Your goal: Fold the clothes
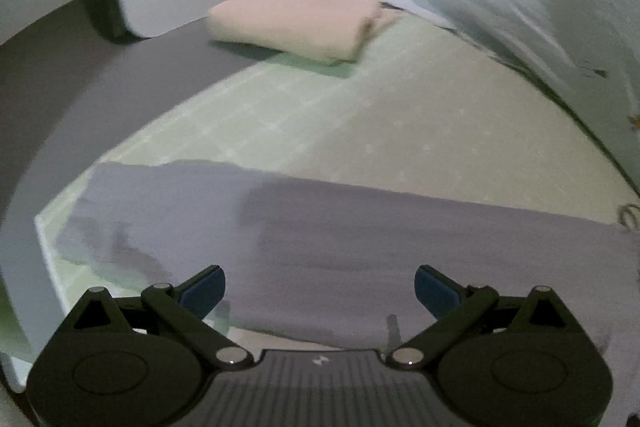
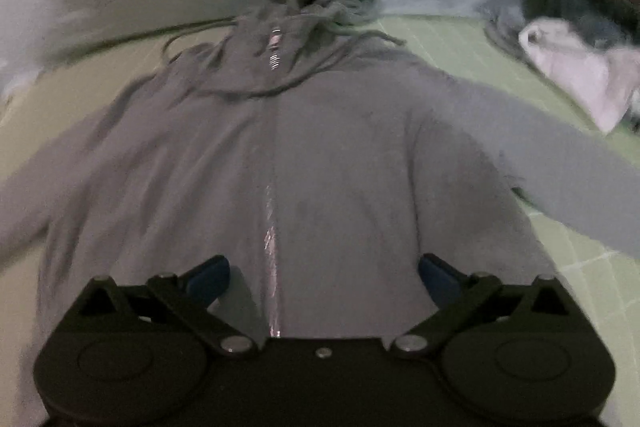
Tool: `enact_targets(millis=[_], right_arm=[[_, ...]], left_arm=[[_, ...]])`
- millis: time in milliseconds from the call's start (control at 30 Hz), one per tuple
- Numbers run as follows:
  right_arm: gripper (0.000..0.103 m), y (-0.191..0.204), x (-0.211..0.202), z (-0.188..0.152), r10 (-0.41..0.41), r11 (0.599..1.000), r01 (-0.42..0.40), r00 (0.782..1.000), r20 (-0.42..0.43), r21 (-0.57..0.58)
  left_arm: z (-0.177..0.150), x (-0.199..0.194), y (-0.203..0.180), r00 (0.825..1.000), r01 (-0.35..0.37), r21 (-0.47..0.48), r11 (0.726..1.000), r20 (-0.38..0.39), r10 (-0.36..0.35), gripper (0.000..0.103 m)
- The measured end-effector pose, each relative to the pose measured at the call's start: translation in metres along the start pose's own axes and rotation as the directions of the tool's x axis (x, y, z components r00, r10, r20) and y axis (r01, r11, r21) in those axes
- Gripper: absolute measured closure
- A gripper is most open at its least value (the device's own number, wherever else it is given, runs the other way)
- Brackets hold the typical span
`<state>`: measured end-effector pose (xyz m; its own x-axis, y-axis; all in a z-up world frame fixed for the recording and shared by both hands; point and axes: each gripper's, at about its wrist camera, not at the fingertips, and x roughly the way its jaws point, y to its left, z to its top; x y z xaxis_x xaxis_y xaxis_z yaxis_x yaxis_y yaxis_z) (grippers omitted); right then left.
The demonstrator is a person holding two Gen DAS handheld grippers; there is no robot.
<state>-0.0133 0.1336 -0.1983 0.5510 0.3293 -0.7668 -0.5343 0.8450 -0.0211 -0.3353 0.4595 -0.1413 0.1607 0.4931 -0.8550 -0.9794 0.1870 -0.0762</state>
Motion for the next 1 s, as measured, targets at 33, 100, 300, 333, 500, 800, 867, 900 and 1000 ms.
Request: enact_targets(millis=[33,100,300,333,500,800,867,900,1000], right_arm=[[0.001,0.005,-0.005,-0.005,-0.011,1.0,0.011,1.0,0.005,-0.011],[0.001,0.007,-0.009,0.001,-0.015,0.999,0.014,1.0,0.022,0.036],[0.001,0.043,0.001,0.044,-0.023,1.0,0.024,0.993,0.114,-0.01],[0.001,0.051,0.005,0.054,-0.012,1.0,0.014,0.992,0.13,-0.019],[0.012,0.097,0.039,0.11,0.079,0.996,-0.071,0.983,0.169,-0.049],[0.044,0.171,0.125,0.176,0.156,0.971,-0.128,0.979,0.129,-0.201],[0.054,0.175,0.141,0.181,0.155,0.969,-0.131,0.982,0.106,-0.207],[0.061,0.176,0.148,0.183,0.155,0.969,-0.132,0.983,0.097,-0.209],[0.079,0.173,0.155,0.183,0.173,0.97,-0.154,0.981,0.091,-0.188]], left_arm=[[0.001,0.003,0.01,1.0,-0.009,-0.006,1.0,-0.005,0.009,0.003],[0.004,0.008,0.029,1.0,-0.026,-0.017,1.0,-0.016,0.026,0.003],[0.014,0.02,0.063,0.997,-0.066,-0.034,0.997,-0.031,0.065,0.003],[0.015,0.022,0.068,0.997,-0.072,-0.036,0.997,-0.033,0.071,0.003],[0.027,0.04,0.075,0.992,-0.108,-0.046,0.993,-0.063,0.105,0.003],[0.043,0.061,0.07,0.984,-0.173,-0.049,0.984,-0.061,0.17,0.0],[0.044,0.063,0.069,0.983,-0.178,-0.04,0.983,-0.057,0.175,0.0],[0.044,0.063,0.069,0.983,-0.178,-0.041,0.983,-0.056,0.175,0.0],[0.045,0.064,0.07,0.983,-0.177,-0.047,0.983,-0.056,0.175,0.0]])
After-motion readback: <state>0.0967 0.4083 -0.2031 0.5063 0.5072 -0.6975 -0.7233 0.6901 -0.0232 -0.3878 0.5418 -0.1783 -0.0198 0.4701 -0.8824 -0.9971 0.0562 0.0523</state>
